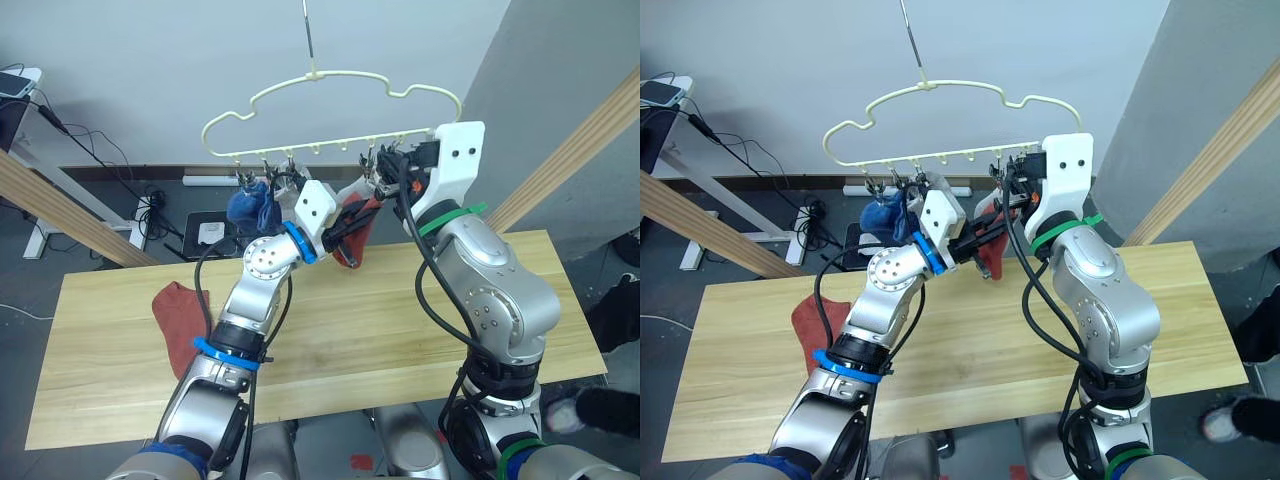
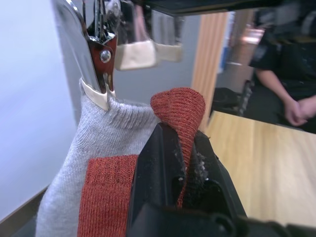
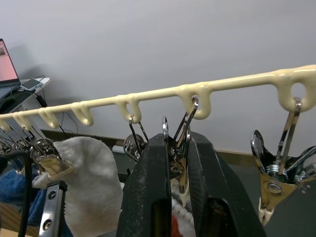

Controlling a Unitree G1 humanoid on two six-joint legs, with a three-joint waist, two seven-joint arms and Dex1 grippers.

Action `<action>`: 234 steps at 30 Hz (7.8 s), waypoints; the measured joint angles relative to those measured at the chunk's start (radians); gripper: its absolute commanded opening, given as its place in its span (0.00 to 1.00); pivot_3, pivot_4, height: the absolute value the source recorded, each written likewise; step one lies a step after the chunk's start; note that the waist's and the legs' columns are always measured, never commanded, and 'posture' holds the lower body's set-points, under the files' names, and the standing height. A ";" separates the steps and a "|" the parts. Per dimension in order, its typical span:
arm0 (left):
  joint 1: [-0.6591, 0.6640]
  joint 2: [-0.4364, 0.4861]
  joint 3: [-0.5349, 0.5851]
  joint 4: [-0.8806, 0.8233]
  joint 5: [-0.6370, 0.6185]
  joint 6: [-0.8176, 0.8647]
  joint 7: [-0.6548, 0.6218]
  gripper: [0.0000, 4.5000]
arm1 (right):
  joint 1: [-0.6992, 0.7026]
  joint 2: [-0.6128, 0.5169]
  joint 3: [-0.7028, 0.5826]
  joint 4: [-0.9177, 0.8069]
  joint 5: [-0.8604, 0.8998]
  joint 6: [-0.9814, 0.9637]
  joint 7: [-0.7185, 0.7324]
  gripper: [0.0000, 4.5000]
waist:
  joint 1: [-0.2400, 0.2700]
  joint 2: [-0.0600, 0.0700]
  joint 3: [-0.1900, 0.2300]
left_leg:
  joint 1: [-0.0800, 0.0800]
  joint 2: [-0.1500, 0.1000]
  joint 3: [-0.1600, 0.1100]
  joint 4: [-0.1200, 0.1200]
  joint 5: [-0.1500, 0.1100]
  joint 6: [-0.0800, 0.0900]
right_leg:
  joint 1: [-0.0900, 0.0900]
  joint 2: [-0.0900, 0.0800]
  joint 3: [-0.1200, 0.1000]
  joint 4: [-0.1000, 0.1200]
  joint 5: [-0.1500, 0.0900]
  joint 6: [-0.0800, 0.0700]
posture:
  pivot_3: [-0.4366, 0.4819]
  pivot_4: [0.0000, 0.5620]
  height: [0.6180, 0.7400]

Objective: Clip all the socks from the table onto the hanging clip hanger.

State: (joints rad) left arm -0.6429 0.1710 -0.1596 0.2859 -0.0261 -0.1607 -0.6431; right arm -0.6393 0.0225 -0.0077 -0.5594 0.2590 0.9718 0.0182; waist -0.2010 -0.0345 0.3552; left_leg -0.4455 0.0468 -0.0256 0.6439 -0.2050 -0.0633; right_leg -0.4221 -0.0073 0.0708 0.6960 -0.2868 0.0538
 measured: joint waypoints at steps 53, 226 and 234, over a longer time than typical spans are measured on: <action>-0.009 0.123 -0.010 -0.132 -0.112 0.195 -0.204 0.58 | 0.198 -0.245 0.062 -0.251 0.040 0.066 0.094 0.74 | -0.019 0.000 0.000 | 0.000 0.000 0.000 0.000 0.000 0.000 | 0.000 0.000 0.000 0.000 0.000 0.000 | 0.08 0.58 0.93; -0.018 0.327 0.054 -0.356 -0.367 0.432 -0.438 0.59 | 0.020 0.077 0.041 0.189 -0.116 -0.234 -0.042 0.49 | -0.017 0.000 -0.001 | 0.001 0.000 -0.001 0.002 0.001 0.000 | 0.000 0.000 -0.001 0.005 0.000 -0.001 | 0.13 0.52 0.93; -0.017 0.329 0.054 -0.356 -0.367 0.433 -0.438 0.59 | 0.055 0.076 0.064 0.156 -0.144 -0.235 -0.072 0.35 | -0.017 0.000 -0.001 | 0.001 0.000 -0.001 0.002 0.001 0.000 | 0.000 0.000 -0.001 0.006 0.000 -0.001 | 0.12 0.52 0.93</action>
State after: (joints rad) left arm -0.6603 0.4997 -0.1053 -0.0699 -0.3931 0.2718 -1.0814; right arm -0.5843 0.0984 0.0564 -0.4038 0.1146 0.7365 -0.0537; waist -0.2182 -0.0340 0.3540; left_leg -0.4447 0.0470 -0.0268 0.6463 -0.2040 -0.0633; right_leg -0.4221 -0.0076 0.0699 0.7018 -0.2864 0.0532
